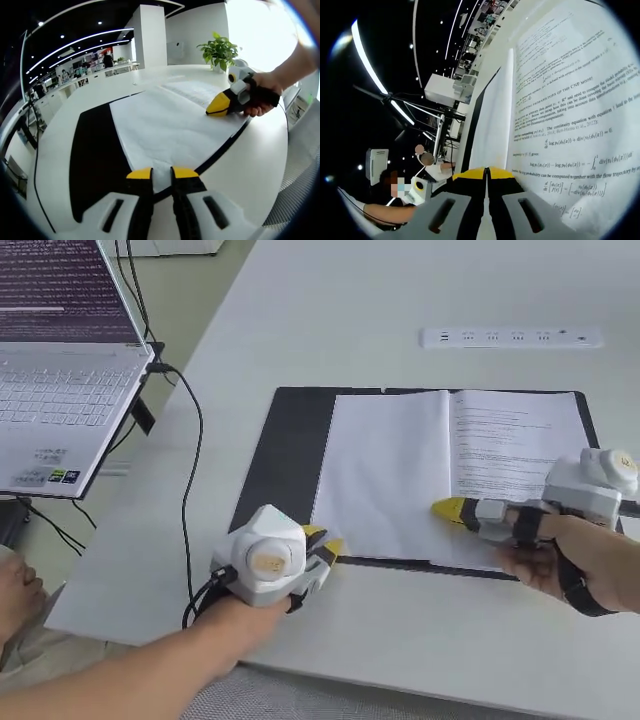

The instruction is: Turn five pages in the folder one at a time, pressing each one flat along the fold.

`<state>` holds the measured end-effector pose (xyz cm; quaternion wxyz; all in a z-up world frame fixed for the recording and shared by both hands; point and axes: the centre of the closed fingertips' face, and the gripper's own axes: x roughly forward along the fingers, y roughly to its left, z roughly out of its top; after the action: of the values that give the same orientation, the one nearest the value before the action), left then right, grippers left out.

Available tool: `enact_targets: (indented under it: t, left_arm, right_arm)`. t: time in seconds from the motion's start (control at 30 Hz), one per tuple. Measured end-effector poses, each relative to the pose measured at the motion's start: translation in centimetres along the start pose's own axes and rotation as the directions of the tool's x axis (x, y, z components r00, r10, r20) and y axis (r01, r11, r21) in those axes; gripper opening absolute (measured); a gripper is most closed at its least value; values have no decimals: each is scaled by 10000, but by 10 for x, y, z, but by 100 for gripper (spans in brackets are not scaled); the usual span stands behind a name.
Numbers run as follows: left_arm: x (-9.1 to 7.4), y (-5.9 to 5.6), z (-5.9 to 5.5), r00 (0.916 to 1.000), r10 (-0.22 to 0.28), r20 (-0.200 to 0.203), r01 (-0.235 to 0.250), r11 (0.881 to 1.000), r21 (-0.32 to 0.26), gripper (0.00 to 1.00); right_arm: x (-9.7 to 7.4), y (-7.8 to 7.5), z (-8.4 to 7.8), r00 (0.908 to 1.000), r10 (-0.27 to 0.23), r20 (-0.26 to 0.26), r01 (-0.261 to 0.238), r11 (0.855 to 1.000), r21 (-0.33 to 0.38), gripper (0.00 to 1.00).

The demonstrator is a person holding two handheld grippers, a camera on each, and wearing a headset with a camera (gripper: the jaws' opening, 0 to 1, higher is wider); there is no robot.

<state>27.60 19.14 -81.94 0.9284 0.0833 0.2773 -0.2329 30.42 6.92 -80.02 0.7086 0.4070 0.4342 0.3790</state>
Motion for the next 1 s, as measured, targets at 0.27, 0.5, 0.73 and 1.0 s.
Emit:
enact_targets:
  t: [0.27, 0.5, 0.73, 1.0]
  left_arm:
    - [1, 1, 0, 10000, -27, -7, 28, 10000, 25, 12]
    - [0, 0, 0, 10000, -18, -4, 18, 10000, 0, 12]
    - [-1, 0, 0, 10000, 10, 13, -10, 10000, -82, 12]
    - [0, 1, -1, 10000, -1, 5, 1, 10000, -58, 12]
  right_arm:
    - [-5, 1, -15, 9997, 66, -255, -66, 10000, 32, 0]
    - [-8, -1, -24, 9993, 150, -332, -145, 9998, 158, 0]
    - [-13, 0, -35, 9989, 229, -406, -218, 9994, 272, 0]
    - [-19, 4, -61, 9954, 356, -887, -324, 9988, 369, 0]
